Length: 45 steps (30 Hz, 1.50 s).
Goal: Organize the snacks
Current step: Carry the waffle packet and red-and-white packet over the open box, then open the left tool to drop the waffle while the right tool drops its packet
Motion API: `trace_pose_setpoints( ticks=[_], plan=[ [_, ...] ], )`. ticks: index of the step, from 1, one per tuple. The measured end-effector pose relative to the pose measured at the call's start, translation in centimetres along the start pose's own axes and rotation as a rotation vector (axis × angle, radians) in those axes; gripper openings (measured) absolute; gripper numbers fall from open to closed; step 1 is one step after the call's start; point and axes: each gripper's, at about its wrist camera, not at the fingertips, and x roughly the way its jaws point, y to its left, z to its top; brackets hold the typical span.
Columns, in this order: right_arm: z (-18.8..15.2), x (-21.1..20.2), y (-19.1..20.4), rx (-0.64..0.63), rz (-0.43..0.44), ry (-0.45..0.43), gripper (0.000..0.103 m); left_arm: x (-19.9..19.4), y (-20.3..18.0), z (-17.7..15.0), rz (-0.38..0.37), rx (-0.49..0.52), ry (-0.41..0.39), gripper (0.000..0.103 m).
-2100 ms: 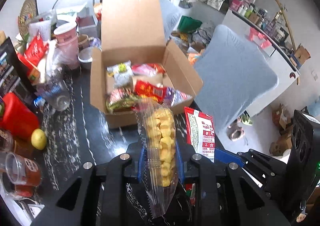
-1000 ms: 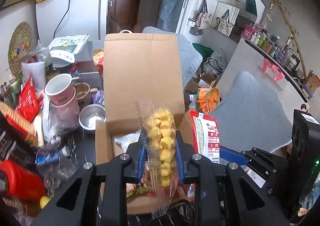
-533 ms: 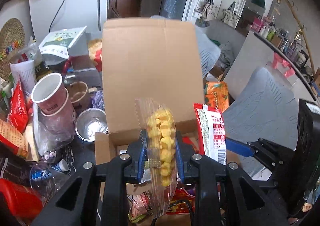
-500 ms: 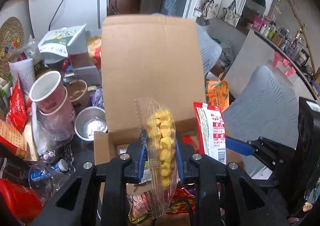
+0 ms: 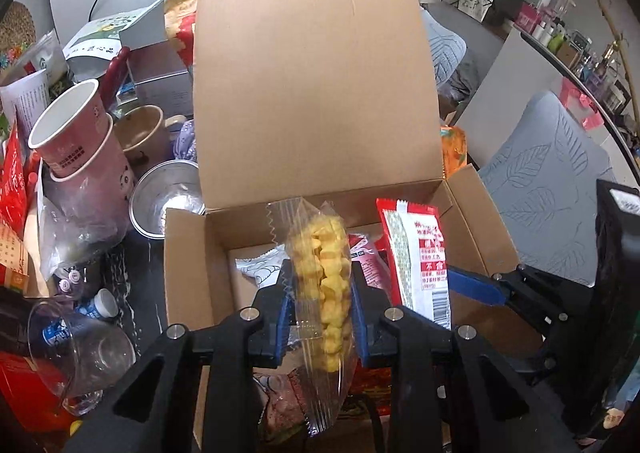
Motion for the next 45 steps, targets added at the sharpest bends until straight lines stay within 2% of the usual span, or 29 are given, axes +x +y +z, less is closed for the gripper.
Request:
trace_pose_setpoints(
  ticks=[4, 7, 15, 21, 24, 30, 35, 39, 40, 42, 43, 44, 45],
  plan=[
    [-0.4, 0.8, -0.1, -0.002, -0.010, 0.023, 0.049, 0.9, 0.3, -0.3, 0.006, -0.011, 0.047, 0.025],
    [-0.6, 1.3, 0.1, -0.004, -0.017, 0.040, 0.049, 1.9, 0.7, -1.1, -0.018, -0.040, 0.091, 0.025],
    [-0.7, 2.7, -0.2, 0.008, -0.019, 0.094, 0.049, 2.9, 0.7, -1.9, -0.008, -0.049, 0.115, 0.026],
    [-0.7, 3.2, -0.6, 0.009, -0.024, 0.117, 0.049, 3.6, 1.2, -2.0, 0.037, -0.060, 0.139, 0.034],
    [-0.6, 3.4, -0.8, 0.009, -0.032, 0.124, 0.049, 4.1, 1.8, -2.0, 0.092, -0.067, 0.170, 0.037],
    [-0.1, 3.6, -0.6, 0.010, -0.047, 0.132, 0.049, 4.7, 1.9, -1.8, 0.113, -0.036, 0.199, 0.038],
    [-0.1, 3.1, -0.1, 0.000, -0.058, 0.126, 0.050, 5.0, 0.9, -1.4, 0.150, 0.021, 0.212, 0.044],
    [-0.3, 2.6, 0.2, -0.016, -0.081, 0.130, 0.050, 5.1, 0.6, -1.1, 0.145, 0.041, 0.205, 0.045],
    [-0.3, 2.5, 0.2, -0.020, -0.086, 0.132, 0.050, 5.1, 0.5, -1.1, 0.148, 0.046, 0.204, 0.048],
    [-0.4, 2.1, 0.3, -0.024, -0.094, 0.130, 0.051, 4.9, 0.1, -1.0, 0.157, 0.060, 0.194, 0.068],
    [-0.4, 1.9, 0.3, -0.025, -0.097, 0.127, 0.051, 4.7, -0.1, -0.9, 0.160, 0.062, 0.187, 0.085],
    [-0.4, 1.7, 0.3, -0.023, -0.101, 0.125, 0.052, 4.4, -0.2, -0.8, 0.165, 0.062, 0.173, 0.092],
    [-0.4, 1.5, 0.2, -0.022, -0.104, 0.122, 0.054, 4.2, -0.3, -0.7, 0.171, 0.063, 0.162, 0.094]
  ],
)
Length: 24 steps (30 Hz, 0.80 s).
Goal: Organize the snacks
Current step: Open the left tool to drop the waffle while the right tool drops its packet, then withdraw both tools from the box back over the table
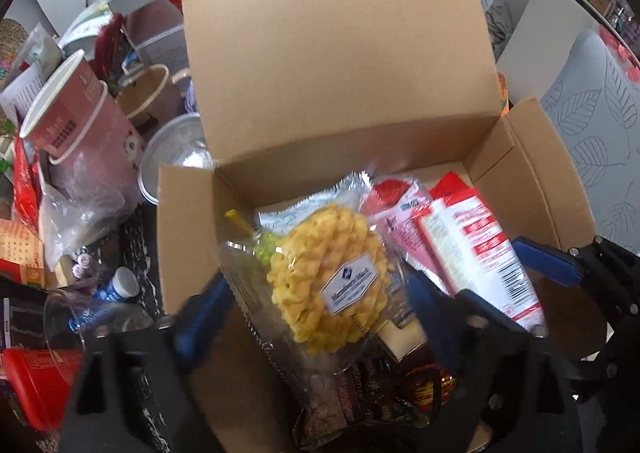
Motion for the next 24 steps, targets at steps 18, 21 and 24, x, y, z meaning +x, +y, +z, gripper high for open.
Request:
trace_pose_setpoints(
  ticks=[18, 21, 24],
  plan=[
    [0.8, -4.5, 0.1, 0.000, -0.042, -0.090, 0.070, -5.6, 0.4, -0.3, 0.017, -0.033, -0.109, 0.094],
    [1.0, -6.3, 0.3, 0.013, -0.055, -0.122, 0.070, -7.3, 0.5, -0.3, 0.005, -0.042, -0.136, 0.094],
    [1.2, -8.2, 0.2, 0.016, -0.069, -0.155, 0.070, -9.7, 0.8, -0.4, 0.002, -0.048, -0.178, 0.094]
  ],
)
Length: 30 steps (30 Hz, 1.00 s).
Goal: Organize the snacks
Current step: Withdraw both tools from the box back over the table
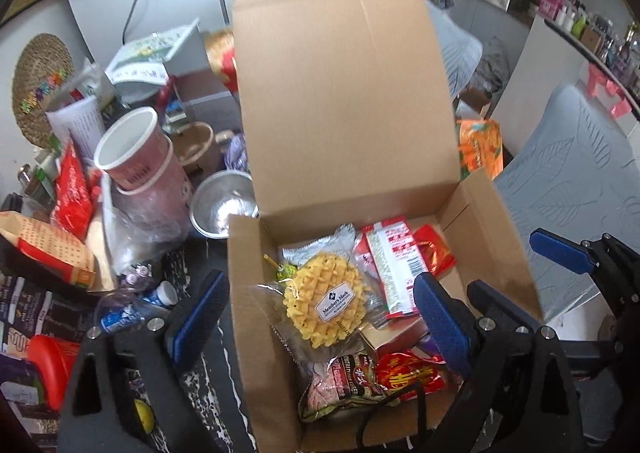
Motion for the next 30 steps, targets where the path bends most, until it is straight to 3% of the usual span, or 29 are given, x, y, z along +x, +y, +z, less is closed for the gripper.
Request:
trace_pose_setpoints(
  ticks=[14, 21, 30],
  plan=[
    [-0.1, -11.4, 1.3, 0.034, -0.038, -0.172, 0.070, -11.6, 0.1, -0.6, -0.061, -0.001, -0.190, 0.094],
    [-2.1, -17.2, 2.2, 0.057, -0.063, -0.238, 0.070, -17.8, -0.1, -2.7, -0.081, 0.033, -0.283, 0.094],
    [-5.9, -22.7, 3.6, 0.110, -0.079, -0.278, 0.070, -23.3, -0.4, -6.9, -0.105, 0.071, -0.341, 0.094]
  ],
)
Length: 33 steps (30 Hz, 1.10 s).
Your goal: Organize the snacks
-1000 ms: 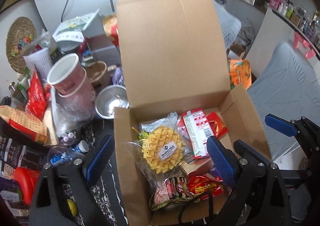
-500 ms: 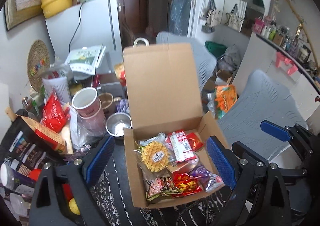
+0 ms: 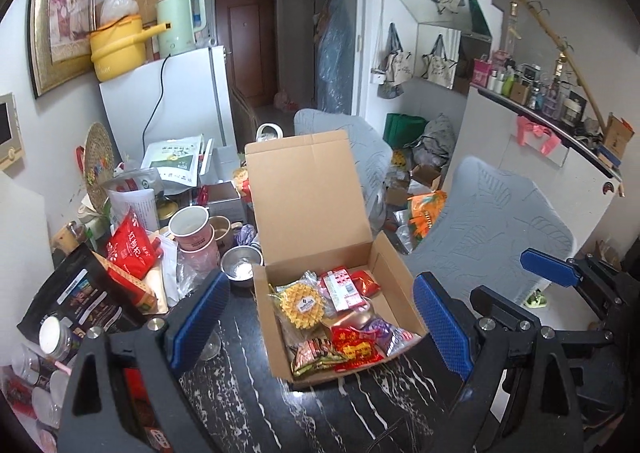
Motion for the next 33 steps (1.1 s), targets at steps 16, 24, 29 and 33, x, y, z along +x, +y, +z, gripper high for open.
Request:
trace_pose_setpoints(
  ticks=[16, 24, 29, 33],
  plan=[
    [-7.7, -8.2, 3.0, 0.070, -0.077, -0.023, 0.071, -7.3, -0.5, -7.3, -0.052, 0.044, -0.002, 0.094],
    [-11.4, -10.4, 4.4, 0.112, -0.117, -0.041, 0.076, -9.0, 0.0, -10.5, -0.068, 0.051, 0.006, 0.094],
    [-12.9, -10.9, 4.4, 0.149, -0.128, -0.035, 0.076, -9.3, 0.1, -11.5, -0.090, 0.054, 0.020, 0.094],
    [-13.7, -11.2, 4.5, 0.158, -0.136, -0.028, 0.076, -9.5, -0.3, -12.3, -0.100, 0.066, 0.034, 0.094]
  ],
)
